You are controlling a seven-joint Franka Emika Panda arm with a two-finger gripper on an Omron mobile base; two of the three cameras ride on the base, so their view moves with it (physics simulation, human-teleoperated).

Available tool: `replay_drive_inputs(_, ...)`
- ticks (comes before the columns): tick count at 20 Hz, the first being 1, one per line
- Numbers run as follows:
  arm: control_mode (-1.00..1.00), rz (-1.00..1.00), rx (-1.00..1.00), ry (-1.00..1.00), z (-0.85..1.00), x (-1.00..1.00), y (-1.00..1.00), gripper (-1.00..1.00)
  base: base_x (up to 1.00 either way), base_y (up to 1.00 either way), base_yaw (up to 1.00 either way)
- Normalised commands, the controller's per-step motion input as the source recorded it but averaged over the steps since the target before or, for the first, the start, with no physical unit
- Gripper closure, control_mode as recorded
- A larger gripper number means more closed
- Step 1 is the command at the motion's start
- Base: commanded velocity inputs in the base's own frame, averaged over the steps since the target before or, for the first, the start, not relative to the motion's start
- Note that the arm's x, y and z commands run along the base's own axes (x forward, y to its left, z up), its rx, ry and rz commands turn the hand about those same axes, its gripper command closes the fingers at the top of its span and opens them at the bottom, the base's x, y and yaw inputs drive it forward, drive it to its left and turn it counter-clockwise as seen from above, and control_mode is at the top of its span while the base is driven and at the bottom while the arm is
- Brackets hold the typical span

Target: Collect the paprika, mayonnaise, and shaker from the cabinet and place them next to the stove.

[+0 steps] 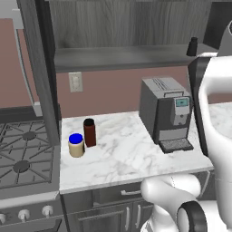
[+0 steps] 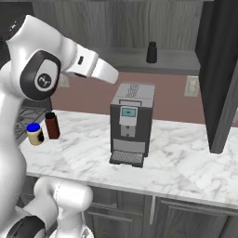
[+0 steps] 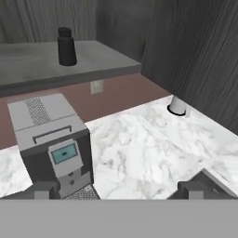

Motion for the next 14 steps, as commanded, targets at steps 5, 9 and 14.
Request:
replay_drive_inputs(5,-1.0,-0.11,0.0,0.01,0.17,0.0,-0.3,-1.0,0.0,0.0,0.0)
replay_drive_inputs(9,-1.0,-0.15,0.0,0.01,0.11,0.0,-0.43,-1.0,0.0,0.0,0.0)
replay_drive_inputs(14,-1.0,-0.17,0.0,0.01,0.16,0.04,-0.35,-1.0,0.0,0.0,0.0)
